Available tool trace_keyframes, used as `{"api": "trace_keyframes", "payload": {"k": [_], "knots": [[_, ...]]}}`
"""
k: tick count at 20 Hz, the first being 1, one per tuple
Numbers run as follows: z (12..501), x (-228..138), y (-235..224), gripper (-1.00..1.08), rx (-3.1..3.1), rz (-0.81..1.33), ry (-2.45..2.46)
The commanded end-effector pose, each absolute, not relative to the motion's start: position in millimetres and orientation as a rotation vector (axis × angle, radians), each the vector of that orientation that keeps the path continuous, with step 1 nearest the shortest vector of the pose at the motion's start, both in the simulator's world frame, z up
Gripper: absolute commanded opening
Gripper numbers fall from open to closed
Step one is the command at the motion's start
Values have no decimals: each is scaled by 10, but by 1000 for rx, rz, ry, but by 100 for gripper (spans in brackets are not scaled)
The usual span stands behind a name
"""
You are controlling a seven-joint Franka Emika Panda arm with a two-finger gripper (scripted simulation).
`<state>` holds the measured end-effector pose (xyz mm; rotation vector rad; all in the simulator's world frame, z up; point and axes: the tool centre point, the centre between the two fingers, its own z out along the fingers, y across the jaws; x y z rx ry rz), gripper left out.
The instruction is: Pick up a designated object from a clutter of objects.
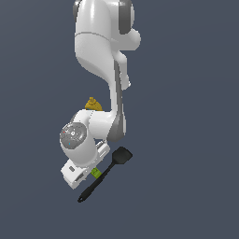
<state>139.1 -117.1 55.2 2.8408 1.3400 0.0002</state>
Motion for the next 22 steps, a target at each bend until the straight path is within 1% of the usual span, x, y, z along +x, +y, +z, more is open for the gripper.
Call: {"api": "trace_keyframes", "payload": {"k": [1, 7, 12, 13, 22], "knots": [[447, 1384, -1169, 100, 2841, -1, 1342], [161, 1378, -1170, 100, 2839, 0, 1345], [124, 1392, -1170, 100, 2839, 0, 1345], [124, 1392, -1170, -100, 2839, 0, 1345], [124, 1392, -1170, -100, 2839, 0, 1345]]}}
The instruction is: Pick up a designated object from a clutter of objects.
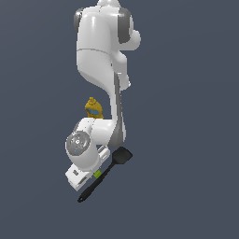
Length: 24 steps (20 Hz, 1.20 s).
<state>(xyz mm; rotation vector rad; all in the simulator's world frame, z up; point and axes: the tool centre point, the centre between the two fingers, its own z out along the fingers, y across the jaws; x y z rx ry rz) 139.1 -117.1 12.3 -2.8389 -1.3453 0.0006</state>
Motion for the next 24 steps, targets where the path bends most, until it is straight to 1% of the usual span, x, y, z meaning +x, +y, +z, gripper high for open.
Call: {"api": "trace_keyframes", "payload": {"k": [1, 13, 18, 24], "knots": [[125, 1391, -1170, -100, -2839, 0, -1346], [312, 1261, -1053, -100, -2839, 0, -1346], [518, 1117, -925, -100, -2839, 1, -1345], [882, 867, -698, -100, -2840, 2, -1346]]}}
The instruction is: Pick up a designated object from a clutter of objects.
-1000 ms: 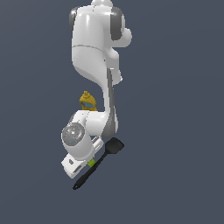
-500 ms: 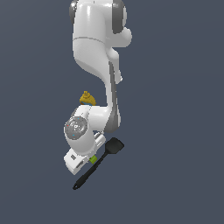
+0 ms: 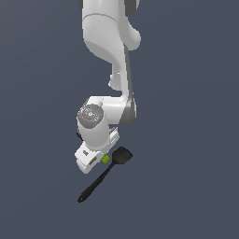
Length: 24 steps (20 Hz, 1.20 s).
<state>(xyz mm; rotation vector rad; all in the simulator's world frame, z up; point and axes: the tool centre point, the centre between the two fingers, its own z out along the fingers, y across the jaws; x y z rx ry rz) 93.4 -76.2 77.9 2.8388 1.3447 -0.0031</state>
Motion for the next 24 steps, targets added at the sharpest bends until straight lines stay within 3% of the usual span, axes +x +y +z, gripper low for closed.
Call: {"api": "trace_keyframes", "payload": {"k": [1, 24], "knots": [[949, 820, -656, -100, 2838, -2, 1345], [2615, -290, 380, -100, 2835, -5, 1345]]}}
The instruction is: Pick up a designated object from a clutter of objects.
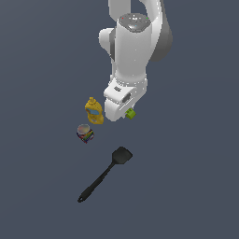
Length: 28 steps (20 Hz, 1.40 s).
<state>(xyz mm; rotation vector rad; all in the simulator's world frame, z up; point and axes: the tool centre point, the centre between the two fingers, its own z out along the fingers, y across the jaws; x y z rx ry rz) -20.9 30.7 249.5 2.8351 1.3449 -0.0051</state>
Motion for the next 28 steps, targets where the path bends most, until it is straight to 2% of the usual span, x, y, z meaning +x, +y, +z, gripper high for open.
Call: {"api": "trace_keyframes", "payload": {"k": [1, 16, 28], "knots": [[2695, -342, 430, -100, 2835, -5, 1345], [3799, -1007, 1104, -100, 2837, -2, 1347], [4120, -1167, 1294, -100, 2838, -1, 1346]]}}
